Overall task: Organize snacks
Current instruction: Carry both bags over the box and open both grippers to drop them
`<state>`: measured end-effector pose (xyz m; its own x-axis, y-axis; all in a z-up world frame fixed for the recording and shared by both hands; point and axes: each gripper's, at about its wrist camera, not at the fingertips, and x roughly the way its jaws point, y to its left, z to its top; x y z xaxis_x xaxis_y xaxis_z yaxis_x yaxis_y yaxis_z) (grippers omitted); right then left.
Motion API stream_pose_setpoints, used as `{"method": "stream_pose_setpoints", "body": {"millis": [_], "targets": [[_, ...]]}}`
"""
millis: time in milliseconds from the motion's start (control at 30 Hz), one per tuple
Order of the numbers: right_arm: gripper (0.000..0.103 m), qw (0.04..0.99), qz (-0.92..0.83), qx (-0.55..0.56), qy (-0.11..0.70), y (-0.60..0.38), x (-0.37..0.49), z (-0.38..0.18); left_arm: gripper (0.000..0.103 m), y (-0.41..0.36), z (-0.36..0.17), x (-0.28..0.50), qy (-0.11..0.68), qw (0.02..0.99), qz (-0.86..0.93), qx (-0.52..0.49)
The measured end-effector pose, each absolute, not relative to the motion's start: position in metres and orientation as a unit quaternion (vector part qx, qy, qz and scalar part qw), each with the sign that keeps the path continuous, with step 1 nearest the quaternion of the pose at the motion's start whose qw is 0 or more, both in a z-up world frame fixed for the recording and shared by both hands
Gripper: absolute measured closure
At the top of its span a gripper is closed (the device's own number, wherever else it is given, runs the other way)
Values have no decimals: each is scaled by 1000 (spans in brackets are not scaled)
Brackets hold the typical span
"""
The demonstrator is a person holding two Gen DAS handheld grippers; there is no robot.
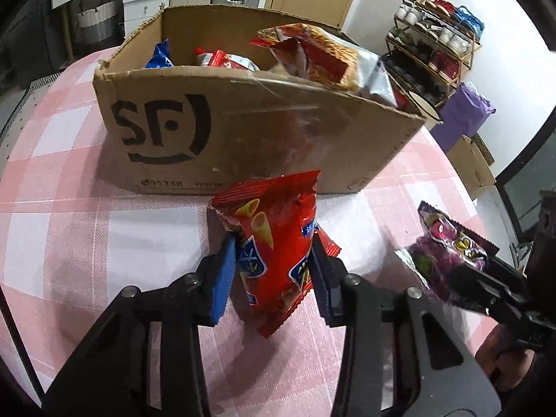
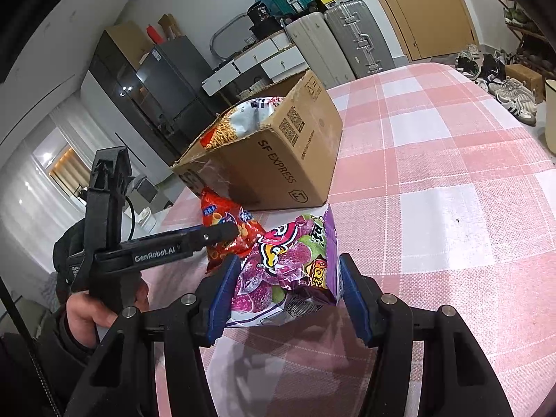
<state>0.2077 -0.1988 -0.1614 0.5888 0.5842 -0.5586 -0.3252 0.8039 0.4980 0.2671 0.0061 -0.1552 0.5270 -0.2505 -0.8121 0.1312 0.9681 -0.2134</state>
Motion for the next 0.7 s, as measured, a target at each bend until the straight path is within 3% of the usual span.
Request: {"method": "stream_pose_setpoints", "body": {"millis": [700], "targets": [[45, 895, 265, 138, 331, -187, 188, -122, 67, 28, -101, 212, 418, 901, -101, -64]]}}
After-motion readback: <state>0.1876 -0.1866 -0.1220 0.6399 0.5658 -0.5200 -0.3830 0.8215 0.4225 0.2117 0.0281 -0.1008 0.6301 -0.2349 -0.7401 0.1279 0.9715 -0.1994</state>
